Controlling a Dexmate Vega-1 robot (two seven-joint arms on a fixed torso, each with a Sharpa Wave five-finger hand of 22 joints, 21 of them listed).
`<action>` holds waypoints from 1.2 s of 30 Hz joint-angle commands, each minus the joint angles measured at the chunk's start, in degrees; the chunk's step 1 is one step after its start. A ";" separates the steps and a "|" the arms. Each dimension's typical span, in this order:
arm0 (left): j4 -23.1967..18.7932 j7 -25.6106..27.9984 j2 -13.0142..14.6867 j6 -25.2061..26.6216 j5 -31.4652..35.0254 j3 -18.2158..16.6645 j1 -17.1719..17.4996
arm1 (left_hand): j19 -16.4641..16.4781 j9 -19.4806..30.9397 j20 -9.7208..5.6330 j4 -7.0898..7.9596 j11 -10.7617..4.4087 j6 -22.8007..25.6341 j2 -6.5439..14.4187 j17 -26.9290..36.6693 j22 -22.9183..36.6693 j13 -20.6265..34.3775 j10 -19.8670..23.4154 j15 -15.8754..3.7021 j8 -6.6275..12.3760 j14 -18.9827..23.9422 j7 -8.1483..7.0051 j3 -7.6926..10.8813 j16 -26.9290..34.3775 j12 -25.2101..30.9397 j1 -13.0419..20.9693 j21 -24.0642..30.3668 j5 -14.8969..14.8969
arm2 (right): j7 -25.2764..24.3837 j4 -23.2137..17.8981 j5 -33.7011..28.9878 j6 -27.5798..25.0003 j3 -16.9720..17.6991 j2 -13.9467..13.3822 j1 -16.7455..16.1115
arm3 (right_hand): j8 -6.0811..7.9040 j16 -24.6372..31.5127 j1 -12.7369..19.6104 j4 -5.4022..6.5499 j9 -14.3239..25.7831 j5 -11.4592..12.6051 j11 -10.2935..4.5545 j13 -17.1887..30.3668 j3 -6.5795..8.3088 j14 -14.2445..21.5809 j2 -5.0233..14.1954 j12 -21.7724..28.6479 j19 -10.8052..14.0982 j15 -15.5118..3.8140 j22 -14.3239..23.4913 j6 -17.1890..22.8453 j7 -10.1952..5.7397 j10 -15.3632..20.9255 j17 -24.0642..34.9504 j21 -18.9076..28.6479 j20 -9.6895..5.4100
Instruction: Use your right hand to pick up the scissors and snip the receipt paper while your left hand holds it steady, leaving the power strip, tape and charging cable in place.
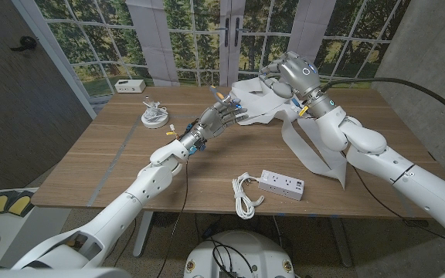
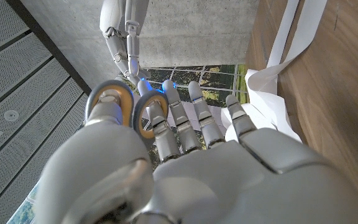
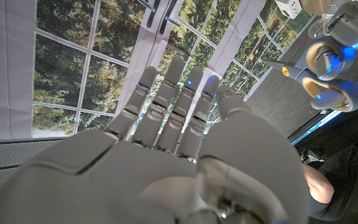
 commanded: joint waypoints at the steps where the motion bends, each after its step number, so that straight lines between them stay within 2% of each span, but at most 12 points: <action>1: -0.38 1.54 -0.28 0.08 0.09 0.00 0.25 | 0.11 1.40 0.51 0.22 -0.54 0.42 -0.28 2.44 0.33 3.21 -1.63 -3.82 0.93 0.02 0.28 -0.81 1.57 2.17 1.04 -0.07 -0.06 | -0.01 -0.12 0.39 -0.28 0.37 -0.23 -0.32 | -0.20 0.45 -0.60 -0.37 0.18 0.02 0.13 0.18 -0.04 -0.34 0.01 -0.22 0.66 -6.16 0.28 0.44 0.35 0.28 0.01 -0.08 -0.02; 11: -0.27 1.55 0.28 0.47 1.03 0.49 -0.45 | -0.41 4.13 0.54 1.49 0.07 1.87 -3.75 5.44 0.47 9.21 -3.71 -3.31 3.05 -0.93 0.78 -3.90 2.89 6.44 -2.07 -0.43 -0.02 | -0.52 -0.26 0.13 -0.72 0.54 -0.17 -0.41 | -0.19 0.51 -0.82 -0.56 0.13 0.01 0.24 0.08 0.09 -0.32 -0.02 -0.27 0.74 -6.17 0.29 0.49 0.33 0.53 0.00 -0.25 0.01; 30: -1.04 2.62 0.77 0.92 1.05 0.38 0.03 | -1.00 6.01 0.54 2.09 0.36 2.54 -4.86 5.39 0.53 11.63 -4.01 -2.82 4.27 -0.61 1.81 -4.80 1.95 9.43 -3.79 -0.76 0.47 | -0.47 -1.39 -0.85 -1.83 0.76 -0.35 -0.53 | -0.19 0.67 -1.05 -0.89 0.05 0.00 0.12 -0.11 0.29 -0.24 -0.08 -0.49 0.82 -6.16 0.30 0.56 0.28 0.63 0.07 -0.52 0.09; 36: -1.28 3.01 1.09 0.78 1.63 0.53 0.13 | -1.05 6.74 0.54 2.41 0.54 2.93 -6.61 5.23 0.55 11.21 -3.97 -2.35 4.73 -0.68 1.96 -5.97 1.38 10.06 -5.35 -0.82 0.50 | -0.54 -1.68 -0.99 -2.18 0.96 -0.47 -0.71 | -0.20 0.72 -1.16 -1.01 0.01 -0.01 -0.09 -0.18 0.35 -0.23 -0.14 -1.03 0.99 -6.16 0.31 0.58 0.39 -0.41 0.09 -0.58 0.12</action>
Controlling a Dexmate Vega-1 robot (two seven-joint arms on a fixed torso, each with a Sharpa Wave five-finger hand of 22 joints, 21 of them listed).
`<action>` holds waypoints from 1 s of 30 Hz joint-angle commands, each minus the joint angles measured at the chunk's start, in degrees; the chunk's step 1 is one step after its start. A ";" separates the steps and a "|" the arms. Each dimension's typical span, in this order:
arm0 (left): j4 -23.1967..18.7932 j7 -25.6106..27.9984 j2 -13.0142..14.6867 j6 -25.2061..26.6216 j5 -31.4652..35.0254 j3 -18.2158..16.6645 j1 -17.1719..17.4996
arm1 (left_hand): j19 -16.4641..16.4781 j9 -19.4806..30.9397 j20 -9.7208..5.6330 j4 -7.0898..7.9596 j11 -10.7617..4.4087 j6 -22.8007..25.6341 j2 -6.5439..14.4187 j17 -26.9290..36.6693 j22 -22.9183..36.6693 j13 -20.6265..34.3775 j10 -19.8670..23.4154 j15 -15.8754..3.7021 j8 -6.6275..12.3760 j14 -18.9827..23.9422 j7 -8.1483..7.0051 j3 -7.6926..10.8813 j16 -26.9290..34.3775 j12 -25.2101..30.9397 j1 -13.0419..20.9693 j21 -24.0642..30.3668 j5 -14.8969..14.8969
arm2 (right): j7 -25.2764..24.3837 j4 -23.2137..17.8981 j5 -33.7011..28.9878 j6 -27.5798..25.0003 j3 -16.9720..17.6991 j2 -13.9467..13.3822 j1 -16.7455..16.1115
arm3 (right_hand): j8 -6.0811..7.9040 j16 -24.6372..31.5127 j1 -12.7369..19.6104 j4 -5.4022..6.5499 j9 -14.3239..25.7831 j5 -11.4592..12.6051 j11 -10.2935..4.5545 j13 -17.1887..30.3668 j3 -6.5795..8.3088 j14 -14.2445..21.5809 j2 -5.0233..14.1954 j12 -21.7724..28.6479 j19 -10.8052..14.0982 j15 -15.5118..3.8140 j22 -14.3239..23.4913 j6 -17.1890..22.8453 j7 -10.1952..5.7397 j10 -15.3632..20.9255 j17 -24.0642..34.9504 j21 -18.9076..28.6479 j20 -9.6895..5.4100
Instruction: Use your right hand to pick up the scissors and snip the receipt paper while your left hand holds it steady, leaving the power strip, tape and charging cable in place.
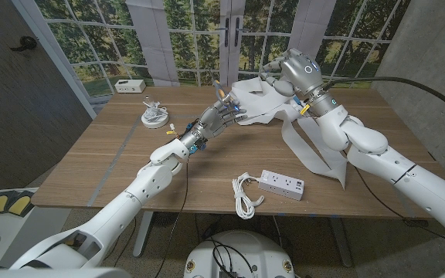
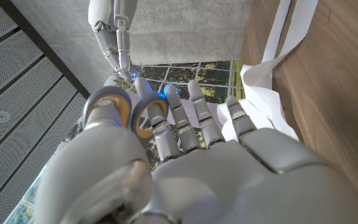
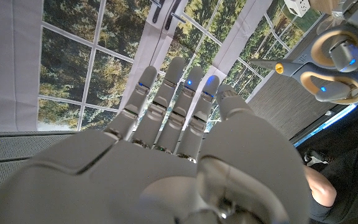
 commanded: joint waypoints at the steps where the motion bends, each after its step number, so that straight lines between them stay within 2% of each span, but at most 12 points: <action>1: -0.55 0.95 0.57 0.15 0.83 0.23 0.29 | -0.31 0.61 0.17 0.26 0.11 1.86 -1.18 0.01 0.30 -0.04 0.13 -2.44 0.47 0.09 1.74 -0.93 -0.41 0.71 -1.38 -0.17 0.44 | -0.13 -0.64 -0.45 -0.66 0.32 -0.23 -0.27 | -0.18 0.48 -0.50 -0.41 -0.01 -0.01 -0.36 0.07 0.17 -0.25 0.09 -0.47 0.68 -6.15 0.31 0.30 0.09 -0.69 0.08 -0.14 -0.19; 3: -0.52 0.69 0.70 0.26 0.85 0.32 0.20 | -0.54 1.00 0.17 0.67 0.35 1.95 -2.33 -0.04 0.30 -0.50 0.06 -2.19 0.63 -0.11 2.12 -1.88 -0.79 0.88 -2.75 -0.29 0.64 | -0.20 -0.67 -0.44 -0.68 0.35 -0.22 -0.29 | -0.18 0.48 -0.58 -0.39 -0.02 -0.02 -0.34 0.03 0.18 -0.25 0.10 -0.54 0.68 -6.12 0.31 0.32 0.07 -0.75 0.07 -0.17 -0.18; 9: -0.60 1.00 0.99 0.81 1.11 0.57 0.05 | -0.97 1.56 0.16 1.40 0.84 1.50 -3.82 -0.08 0.31 -1.51 -0.40 -1.57 0.53 -0.49 2.59 -3.35 -1.38 0.74 -4.87 -0.49 1.18 | -0.13 -0.81 -0.56 -0.86 0.42 -0.28 -0.27 | -0.15 0.51 -0.68 -0.44 -0.04 -0.03 -0.31 -0.08 0.23 -0.25 0.08 -0.66 0.70 -6.12 0.31 0.38 0.02 -0.71 0.07 -0.24 -0.13; 20: -0.65 0.99 1.69 1.75 1.50 0.84 -0.44 | -1.47 2.09 0.16 2.22 1.55 1.87 -4.76 -0.01 0.31 -1.93 -0.03 -0.84 0.59 -0.30 3.56 -4.79 -1.72 1.28 -6.90 -0.70 1.92 | 0.05 -0.84 -0.96 -1.15 0.35 -0.26 0.01 | -0.19 0.59 -0.75 -0.57 -0.10 -0.02 -0.26 -0.37 0.35 -0.22 0.09 -0.95 0.72 -6.17 0.31 0.29 -0.03 -0.70 0.10 -0.37 -0.08; 30: -1.31 0.36 3.07 3.13 1.76 1.04 -0.90 | -2.00 2.62 0.20 3.54 2.99 1.15 -6.97 0.09 0.30 -3.31 -0.52 0.93 0.07 -1.40 5.01 -7.92 -2.66 1.03 -10.71 -0.90 3.12 | 0.42 -1.04 -1.28 -1.66 0.28 -0.18 0.28 | -0.23 0.61 -1.00 -0.58 -0.15 -0.05 -0.20 -0.62 0.39 -0.24 0.05 -1.19 0.70 -6.09 0.32 0.21 -0.01 -0.63 0.08 -0.51 -0.09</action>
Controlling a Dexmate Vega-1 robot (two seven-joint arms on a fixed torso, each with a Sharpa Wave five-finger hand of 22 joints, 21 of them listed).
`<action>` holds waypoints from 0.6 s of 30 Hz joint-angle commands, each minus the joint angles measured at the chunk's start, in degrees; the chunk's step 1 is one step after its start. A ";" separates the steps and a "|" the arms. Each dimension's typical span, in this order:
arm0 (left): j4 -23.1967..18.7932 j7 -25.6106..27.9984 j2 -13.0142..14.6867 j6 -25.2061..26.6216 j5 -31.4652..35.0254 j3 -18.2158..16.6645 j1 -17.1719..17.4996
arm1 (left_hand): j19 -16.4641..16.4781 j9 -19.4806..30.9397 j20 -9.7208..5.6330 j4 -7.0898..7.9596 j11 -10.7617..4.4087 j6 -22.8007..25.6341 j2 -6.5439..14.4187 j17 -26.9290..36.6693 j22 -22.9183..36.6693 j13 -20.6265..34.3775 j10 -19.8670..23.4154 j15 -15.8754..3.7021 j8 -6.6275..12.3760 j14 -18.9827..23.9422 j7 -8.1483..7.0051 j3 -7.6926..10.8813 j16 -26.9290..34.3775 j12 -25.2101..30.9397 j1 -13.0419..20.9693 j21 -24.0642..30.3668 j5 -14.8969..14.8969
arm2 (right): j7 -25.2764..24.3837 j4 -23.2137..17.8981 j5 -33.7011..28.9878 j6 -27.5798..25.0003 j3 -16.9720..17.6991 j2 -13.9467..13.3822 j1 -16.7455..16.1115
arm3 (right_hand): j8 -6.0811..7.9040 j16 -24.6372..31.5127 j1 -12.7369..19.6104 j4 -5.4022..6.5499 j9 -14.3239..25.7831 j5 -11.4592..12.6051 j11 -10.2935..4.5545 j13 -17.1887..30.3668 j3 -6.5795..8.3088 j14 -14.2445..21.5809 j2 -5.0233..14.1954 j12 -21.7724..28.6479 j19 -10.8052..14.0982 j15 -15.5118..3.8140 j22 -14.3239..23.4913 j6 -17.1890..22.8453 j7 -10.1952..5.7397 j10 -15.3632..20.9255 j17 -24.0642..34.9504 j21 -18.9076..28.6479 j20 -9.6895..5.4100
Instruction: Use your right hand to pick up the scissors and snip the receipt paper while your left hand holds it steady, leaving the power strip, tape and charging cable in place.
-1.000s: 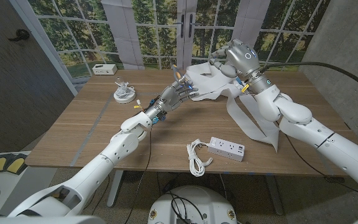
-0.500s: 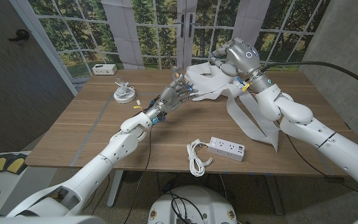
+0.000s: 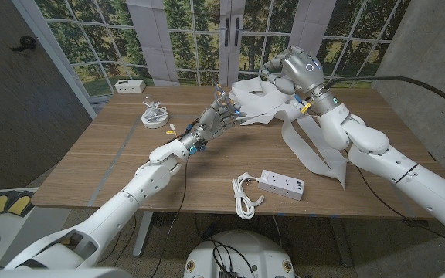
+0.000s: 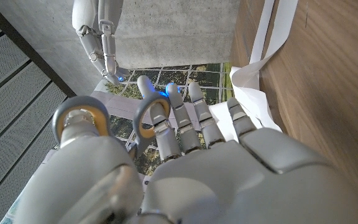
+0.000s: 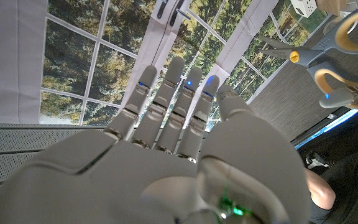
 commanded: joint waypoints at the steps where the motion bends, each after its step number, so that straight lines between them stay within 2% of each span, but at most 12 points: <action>1: -0.48 -0.81 1.34 1.59 0.53 0.27 -0.53 | -0.43 0.31 0.20 0.38 0.70 1.78 -0.38 0.16 0.30 -0.69 0.10 0.60 -0.14 -0.37 2.50 -1.39 -0.35 0.06 -1.78 -0.27 0.89 | 0.42 -0.26 -0.43 -0.52 -0.08 0.06 0.45 | -0.21 0.21 -0.53 -0.18 0.12 -0.05 0.08 -0.11 -0.01 -0.26 -0.04 -0.33 0.40 -6.06 0.32 0.25 -0.01 0.12 0.06 -0.09 0.25; 4: -0.68 -1.07 1.80 1.92 0.73 0.39 -0.67 | -0.57 0.49 0.20 0.66 1.09 1.87 -0.56 0.20 0.29 -0.51 0.13 0.80 -0.13 -0.56 2.51 -2.11 -0.53 0.35 -2.57 -0.31 1.27 | 0.68 -0.42 -0.54 -0.73 -0.11 0.04 0.48 | -0.23 0.22 -0.54 -0.21 0.11 -0.05 0.17 -0.18 0.03 -0.27 -0.02 -0.45 0.36 -6.12 0.32 0.23 -0.04 0.01 0.07 -0.14 0.28; 8: -1.16 -1.41 2.75 2.82 1.14 0.63 -1.00 | -0.70 0.66 0.21 1.05 1.46 1.54 -0.75 0.25 0.30 -0.75 -0.16 1.37 -0.35 -0.90 3.42 -3.14 -0.81 0.31 -3.63 -0.34 1.82 | 0.54 -0.42 -0.68 -0.76 -0.13 0.07 0.58 | -0.27 0.25 -0.61 -0.25 0.08 -0.06 0.26 -0.30 0.06 -0.26 -0.05 -0.55 0.34 -6.13 0.31 0.12 -0.11 0.08 0.08 -0.21 0.36; 18: -2.13 -1.54 4.07 3.99 1.19 0.54 -1.06 | -0.61 1.22 0.21 1.88 2.48 1.75 -0.91 0.35 0.31 -1.40 0.34 1.87 -0.40 -0.42 4.26 -5.63 -0.97 0.62 -5.97 -0.24 3.19 | 0.72 -0.63 -0.98 -1.15 -0.15 0.12 0.75 | -0.35 0.20 -0.98 -0.18 0.02 -0.09 0.25 -0.57 0.08 -0.41 -0.09 -0.87 0.17 -6.04 0.31 -0.05 -0.25 0.02 0.01 -0.42 0.42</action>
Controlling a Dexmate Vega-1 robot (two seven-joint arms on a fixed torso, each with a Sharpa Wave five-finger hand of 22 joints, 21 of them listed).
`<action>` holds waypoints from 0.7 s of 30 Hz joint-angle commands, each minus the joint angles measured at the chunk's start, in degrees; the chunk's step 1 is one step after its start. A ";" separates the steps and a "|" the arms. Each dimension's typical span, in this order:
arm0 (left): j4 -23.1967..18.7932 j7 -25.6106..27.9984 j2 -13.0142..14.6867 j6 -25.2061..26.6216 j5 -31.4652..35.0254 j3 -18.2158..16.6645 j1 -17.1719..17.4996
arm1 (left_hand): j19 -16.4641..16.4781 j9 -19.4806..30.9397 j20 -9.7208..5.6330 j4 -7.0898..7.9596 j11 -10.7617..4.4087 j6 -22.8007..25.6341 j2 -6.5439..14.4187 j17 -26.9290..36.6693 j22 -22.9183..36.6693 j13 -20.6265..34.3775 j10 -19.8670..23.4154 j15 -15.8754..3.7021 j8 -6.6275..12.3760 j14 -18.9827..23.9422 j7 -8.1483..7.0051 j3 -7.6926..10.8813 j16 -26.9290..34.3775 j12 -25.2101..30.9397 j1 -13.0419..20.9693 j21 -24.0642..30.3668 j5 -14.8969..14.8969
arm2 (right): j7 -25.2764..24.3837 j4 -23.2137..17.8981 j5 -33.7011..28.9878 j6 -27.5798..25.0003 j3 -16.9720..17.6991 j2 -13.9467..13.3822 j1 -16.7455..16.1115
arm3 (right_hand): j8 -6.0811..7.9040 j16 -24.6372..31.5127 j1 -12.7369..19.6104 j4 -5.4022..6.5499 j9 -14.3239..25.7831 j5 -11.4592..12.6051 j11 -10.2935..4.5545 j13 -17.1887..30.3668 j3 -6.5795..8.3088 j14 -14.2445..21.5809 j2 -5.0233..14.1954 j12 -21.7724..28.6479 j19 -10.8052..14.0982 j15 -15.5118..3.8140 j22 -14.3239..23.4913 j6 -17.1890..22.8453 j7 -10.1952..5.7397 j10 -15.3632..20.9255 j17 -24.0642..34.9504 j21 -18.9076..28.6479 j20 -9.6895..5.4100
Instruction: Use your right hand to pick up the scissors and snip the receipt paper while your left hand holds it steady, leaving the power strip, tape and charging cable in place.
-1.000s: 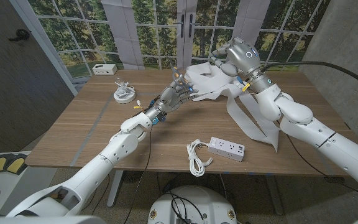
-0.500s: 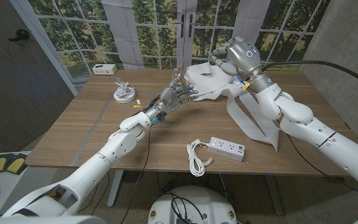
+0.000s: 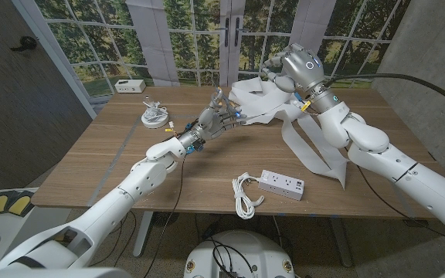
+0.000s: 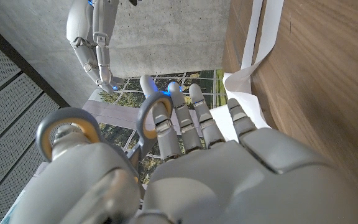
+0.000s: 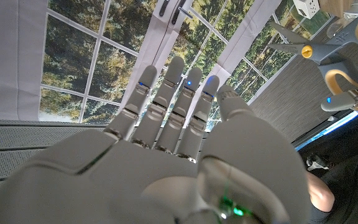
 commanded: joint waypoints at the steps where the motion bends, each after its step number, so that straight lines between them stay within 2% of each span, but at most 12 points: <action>1: -1.46 -0.10 1.94 1.62 0.36 0.03 -0.16 | -0.20 0.44 0.21 0.06 0.64 1.65 -0.03 0.31 0.31 0.05 0.29 0.61 -0.01 0.49 2.34 -1.16 -0.09 0.59 -1.10 -0.23 0.90 | 0.07 -0.16 -0.44 -0.52 -0.10 0.14 0.21 | -0.36 0.21 -0.47 -0.19 0.01 -0.09 0.29 -0.07 0.08 -0.40 -0.03 -0.05 0.20 -6.03 0.31 -0.07 -0.22 0.06 0.01 -0.35 0.45; 6: -2.40 -1.01 3.47 2.52 1.00 0.28 -0.71 | -0.21 0.70 0.21 0.36 0.97 1.62 -0.03 0.36 0.31 -0.06 0.23 0.89 -0.04 0.34 2.76 -2.09 -0.27 0.69 -1.92 -0.23 1.41 | -0.93 0.14 -0.26 -0.44 0.08 0.30 0.17 | -0.36 0.24 -0.57 -0.22 -0.02 -0.11 0.33 -0.18 0.07 -0.41 -0.10 -0.19 0.28 -6.05 0.31 -0.07 -0.14 0.03 0.02 -0.39 0.50; 10: -2.57 -1.86 4.35 3.68 1.04 0.53 -1.34 | -0.48 1.07 0.21 0.78 1.74 -0.22 0.02 0.42 0.26 -0.55 -0.70 1.75 -0.83 -0.66 2.77 -3.55 -0.87 0.35 -3.10 -0.32 2.24 | -1.14 -0.08 -0.37 -0.74 0.30 0.11 -0.03 | -0.36 0.23 -0.65 -0.23 -0.05 -0.10 0.34 -0.27 0.11 -0.45 -0.08 -0.28 0.25 -6.07 0.31 -0.06 -0.13 0.07 -0.01 -0.45 0.51; 11: -2.47 -2.21 4.54 3.80 1.25 0.68 -1.61 | -0.73 1.13 0.21 0.96 1.98 -1.26 0.07 0.44 0.24 -0.95 -1.35 1.89 -1.35 -1.03 3.20 -4.21 -1.13 0.00 -3.59 -0.42 2.63 | -1.14 -0.18 -0.39 -0.86 0.39 0.02 -0.12 | -0.36 0.24 -0.67 -0.24 -0.05 -0.11 0.30 -0.29 0.10 -0.43 -0.11 -0.30 0.24 -6.05 0.31 -0.05 -0.14 0.07 0.00 -0.47 0.50; 13: -2.61 -1.97 4.36 4.19 0.58 0.47 -1.46 | -1.03 1.25 0.21 1.18 2.43 -2.29 0.19 0.47 0.20 -1.69 -1.89 2.24 -1.88 -1.53 3.40 -5.02 -1.49 -0.47 -4.15 -0.52 3.13 | -1.01 -0.41 -0.37 -1.17 0.59 -0.13 -0.33 | -0.36 0.26 -0.69 -0.25 -0.06 -0.11 0.36 -0.32 0.10 -0.43 -0.14 -0.31 0.25 -6.06 0.31 -0.06 -0.14 0.13 0.01 -0.49 0.52; 21: -2.41 -2.66 4.31 3.75 0.92 0.55 -1.97 | -1.36 1.44 0.20 1.50 2.52 -2.30 0.50 0.49 0.15 -2.27 -1.83 2.22 -2.07 -1.35 3.19 -6.11 -1.67 -0.50 -4.83 -0.60 3.83 | -0.27 -1.18 -0.41 -2.09 0.92 -0.47 -0.85 | -0.41 0.26 -0.90 -0.24 -0.11 -0.12 0.36 -0.45 0.11 -0.47 -0.18 -0.47 0.25 -6.00 0.31 -0.15 -0.13 0.15 -0.02 -0.59 0.61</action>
